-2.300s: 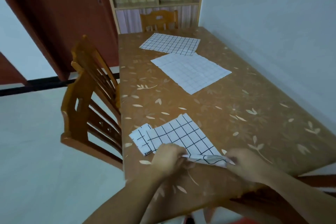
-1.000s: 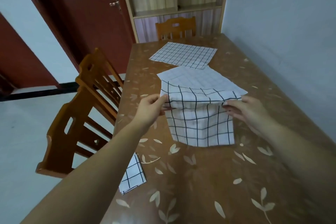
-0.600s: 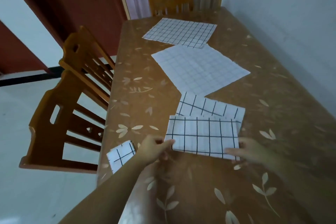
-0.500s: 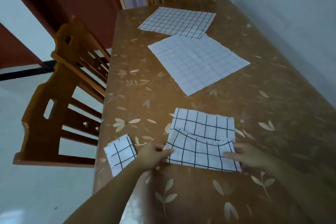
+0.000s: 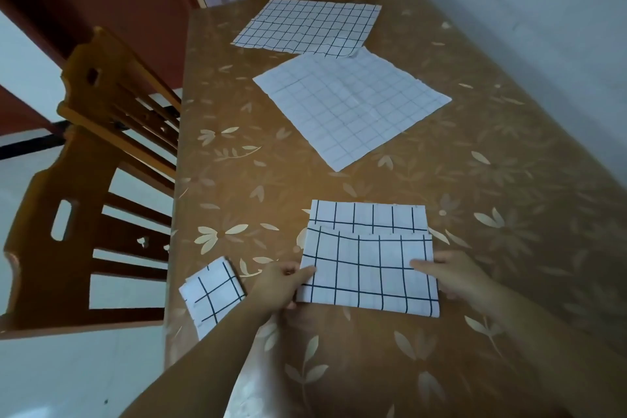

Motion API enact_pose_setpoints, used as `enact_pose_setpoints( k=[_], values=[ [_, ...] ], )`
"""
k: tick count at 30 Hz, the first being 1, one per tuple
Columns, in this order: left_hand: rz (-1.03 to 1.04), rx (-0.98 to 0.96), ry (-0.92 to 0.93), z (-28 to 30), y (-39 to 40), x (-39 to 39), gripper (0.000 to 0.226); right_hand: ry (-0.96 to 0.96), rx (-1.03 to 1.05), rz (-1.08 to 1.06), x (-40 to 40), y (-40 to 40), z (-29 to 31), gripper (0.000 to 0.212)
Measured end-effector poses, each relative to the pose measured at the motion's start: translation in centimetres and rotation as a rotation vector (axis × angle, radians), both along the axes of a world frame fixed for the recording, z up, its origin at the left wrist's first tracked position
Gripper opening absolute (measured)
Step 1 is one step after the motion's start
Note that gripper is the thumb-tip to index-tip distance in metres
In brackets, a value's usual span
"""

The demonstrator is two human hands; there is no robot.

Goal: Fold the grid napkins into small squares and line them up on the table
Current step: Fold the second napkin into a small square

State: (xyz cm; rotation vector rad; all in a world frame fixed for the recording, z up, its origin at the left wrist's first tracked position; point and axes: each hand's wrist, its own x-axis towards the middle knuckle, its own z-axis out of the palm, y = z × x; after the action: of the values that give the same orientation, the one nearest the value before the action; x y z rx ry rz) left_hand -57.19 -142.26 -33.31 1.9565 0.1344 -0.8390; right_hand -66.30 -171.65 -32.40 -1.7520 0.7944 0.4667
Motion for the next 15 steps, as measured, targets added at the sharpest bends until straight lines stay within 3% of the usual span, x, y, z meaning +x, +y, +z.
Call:
enact_pose_setpoints(
  k=[6, 11, 15],
  values=[
    [0.026, -0.016, 0.062, -0.3, -0.3, 1.2, 0.041, -0.031, 0.020, -0.132, 0.7, -0.2, -1.3, 0.010],
    [-0.125, 0.023, 0.187, -0.8, 0.3, 1.5, 0.029, -0.184, -0.034, -0.204, 0.8, 0.6, -0.8, 0.014],
    [-0.266, 0.072, 0.182, -0.8, 0.5, 2.3, 0.020, -0.267, -0.025, -0.225, 1.2, 1.0, -0.8, 0.012]
  ],
)
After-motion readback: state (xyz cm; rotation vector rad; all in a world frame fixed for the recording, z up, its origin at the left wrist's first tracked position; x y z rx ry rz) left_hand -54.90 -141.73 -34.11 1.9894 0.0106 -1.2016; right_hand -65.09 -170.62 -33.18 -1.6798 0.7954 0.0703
